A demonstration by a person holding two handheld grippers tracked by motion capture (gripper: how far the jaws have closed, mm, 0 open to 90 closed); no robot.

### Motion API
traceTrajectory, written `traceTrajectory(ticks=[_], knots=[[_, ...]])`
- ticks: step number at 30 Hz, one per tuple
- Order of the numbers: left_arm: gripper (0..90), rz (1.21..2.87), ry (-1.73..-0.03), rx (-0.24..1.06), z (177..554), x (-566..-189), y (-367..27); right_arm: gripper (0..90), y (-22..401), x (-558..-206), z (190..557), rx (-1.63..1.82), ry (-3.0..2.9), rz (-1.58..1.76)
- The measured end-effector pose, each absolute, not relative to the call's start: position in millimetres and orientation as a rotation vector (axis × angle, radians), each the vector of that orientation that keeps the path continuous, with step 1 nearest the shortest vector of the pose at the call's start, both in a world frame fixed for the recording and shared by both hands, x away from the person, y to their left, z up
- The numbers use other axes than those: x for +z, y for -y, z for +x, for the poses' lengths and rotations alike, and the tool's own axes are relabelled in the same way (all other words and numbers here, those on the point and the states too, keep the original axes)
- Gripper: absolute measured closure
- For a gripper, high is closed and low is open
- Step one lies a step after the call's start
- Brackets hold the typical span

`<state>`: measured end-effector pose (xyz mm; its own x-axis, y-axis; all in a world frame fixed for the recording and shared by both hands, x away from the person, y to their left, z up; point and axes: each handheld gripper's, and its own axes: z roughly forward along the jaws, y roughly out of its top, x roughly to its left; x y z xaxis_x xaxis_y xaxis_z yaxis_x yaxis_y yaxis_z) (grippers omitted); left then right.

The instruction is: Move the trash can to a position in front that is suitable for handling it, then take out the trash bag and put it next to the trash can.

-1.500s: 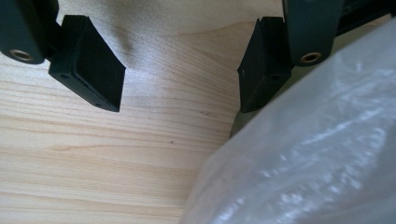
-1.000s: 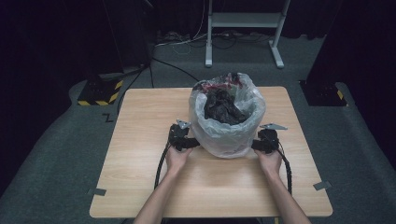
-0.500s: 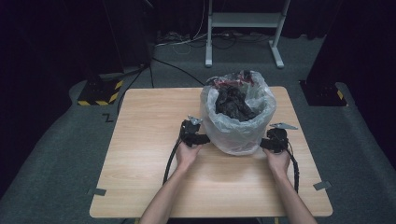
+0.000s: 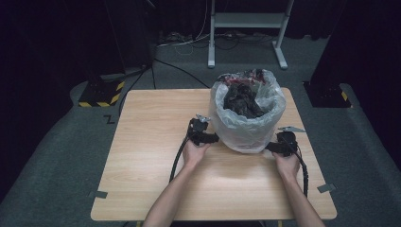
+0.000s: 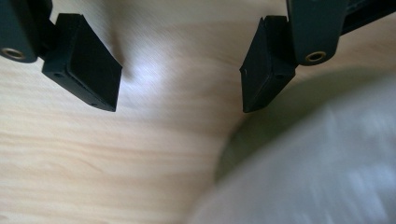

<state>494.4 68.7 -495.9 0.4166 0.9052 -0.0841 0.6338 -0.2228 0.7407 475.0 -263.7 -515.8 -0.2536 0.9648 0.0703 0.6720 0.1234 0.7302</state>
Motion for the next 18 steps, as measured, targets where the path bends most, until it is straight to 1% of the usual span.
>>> traceTrajectory(ticks=[4, 6, 9, 18], knots=[[20.4, 1.958, -1.347, 0.488, 489.2, -499.1, -84.7, 27.8, 266.6, -521.4, 470.5, 0.856, -1.988, 1.51], [20.3, 1.961, -1.359, 0.493, 486.2, -499.1, -90.0, 26.3, 268.5, -523.4, 466.5, 0.872, -1.978, 1.495], [20.4, 1.976, -1.359, 0.525, 479.8, -497.7, -98.3, 25.7, 269.2, -523.4, 464.8, 0.87, -1.985, 1.489], [22.8, 1.99, -1.358, 0.502, 463.5, -493.2, -113.9, 25.8, 269.4, -523.4, 461.9, 0.874, -1.996, 1.479]])
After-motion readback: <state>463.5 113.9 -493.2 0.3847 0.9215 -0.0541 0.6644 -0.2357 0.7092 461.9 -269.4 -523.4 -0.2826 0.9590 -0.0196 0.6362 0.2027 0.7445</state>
